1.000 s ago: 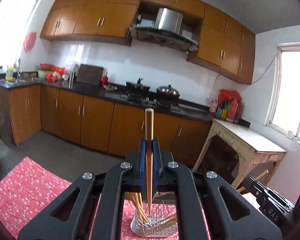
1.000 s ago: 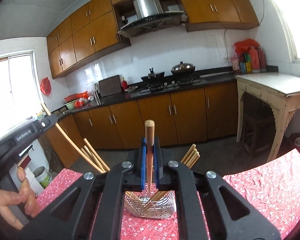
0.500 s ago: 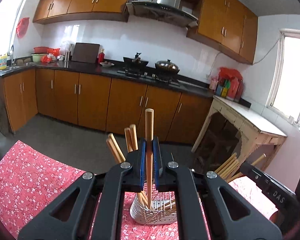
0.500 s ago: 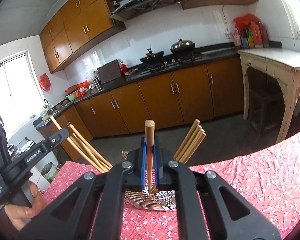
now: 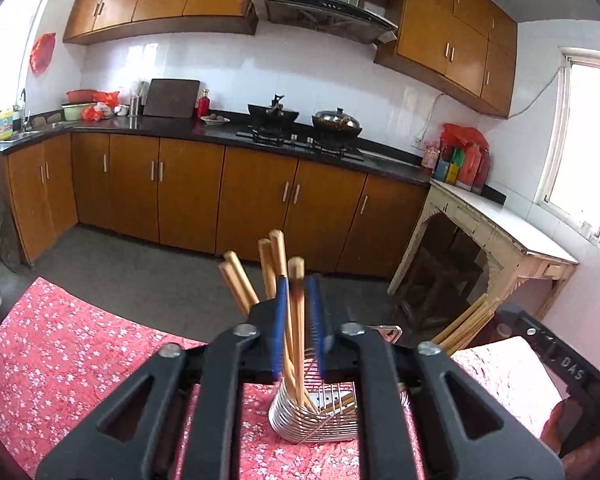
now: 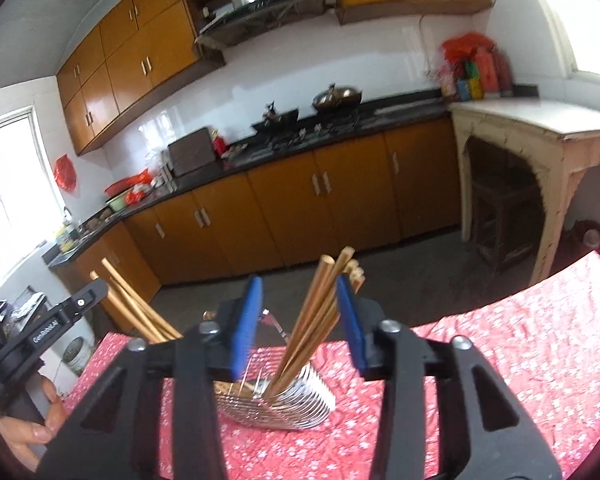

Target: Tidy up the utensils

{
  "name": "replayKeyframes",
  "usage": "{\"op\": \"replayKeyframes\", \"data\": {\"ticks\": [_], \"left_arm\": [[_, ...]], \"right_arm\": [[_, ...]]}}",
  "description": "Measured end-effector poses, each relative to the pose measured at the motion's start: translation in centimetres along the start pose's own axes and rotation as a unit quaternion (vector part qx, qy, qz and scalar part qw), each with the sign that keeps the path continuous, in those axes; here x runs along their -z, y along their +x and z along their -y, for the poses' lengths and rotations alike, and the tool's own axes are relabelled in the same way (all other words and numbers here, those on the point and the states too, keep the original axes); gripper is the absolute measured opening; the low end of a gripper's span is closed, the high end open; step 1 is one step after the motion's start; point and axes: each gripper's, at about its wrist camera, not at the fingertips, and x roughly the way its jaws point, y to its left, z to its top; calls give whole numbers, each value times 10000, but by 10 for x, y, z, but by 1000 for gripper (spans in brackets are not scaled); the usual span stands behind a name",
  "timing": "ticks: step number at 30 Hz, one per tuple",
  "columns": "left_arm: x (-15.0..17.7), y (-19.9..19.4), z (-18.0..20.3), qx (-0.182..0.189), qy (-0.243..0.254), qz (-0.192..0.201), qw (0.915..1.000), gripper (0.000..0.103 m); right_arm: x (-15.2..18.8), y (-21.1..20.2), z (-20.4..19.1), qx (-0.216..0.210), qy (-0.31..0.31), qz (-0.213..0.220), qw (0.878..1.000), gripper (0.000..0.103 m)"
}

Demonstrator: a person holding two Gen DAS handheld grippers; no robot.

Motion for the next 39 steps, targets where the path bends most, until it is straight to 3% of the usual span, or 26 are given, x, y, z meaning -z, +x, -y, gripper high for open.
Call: {"op": "replayKeyframes", "data": {"ticks": [2, 6, 10, 18, 25, 33, 39], "left_arm": [[-2, -12, -4, -53, -32, 138, 9999, 33], [-1, -34, -14, -39, -30, 257, 9997, 38], [14, -61, -25, -82, 53, 278, 9996, 50], [69, -115, -44, -73, 266, 309, 9991, 86], [121, -144, -50, -66, 436, 249, 9987, 97], [160, -175, -45, -418, 564, 652, 9954, 101], [180, -179, -36, -616, 923, 638, 9918, 101]], "right_arm": [[-1, -14, 0, 115, -69, 185, 9997, 47], [6, -45, -4, 288, -258, 485, 9981, 60], [26, -80, -12, 319, -403, 680, 9964, 70], [90, -132, -34, 306, -602, 995, 9927, 99], [144, -156, -49, 540, -851, 1115, 9886, 99], [192, -179, -65, 743, -1403, 1186, 9802, 99], [218, -190, -74, 724, -1679, 1152, 9764, 99]]}}
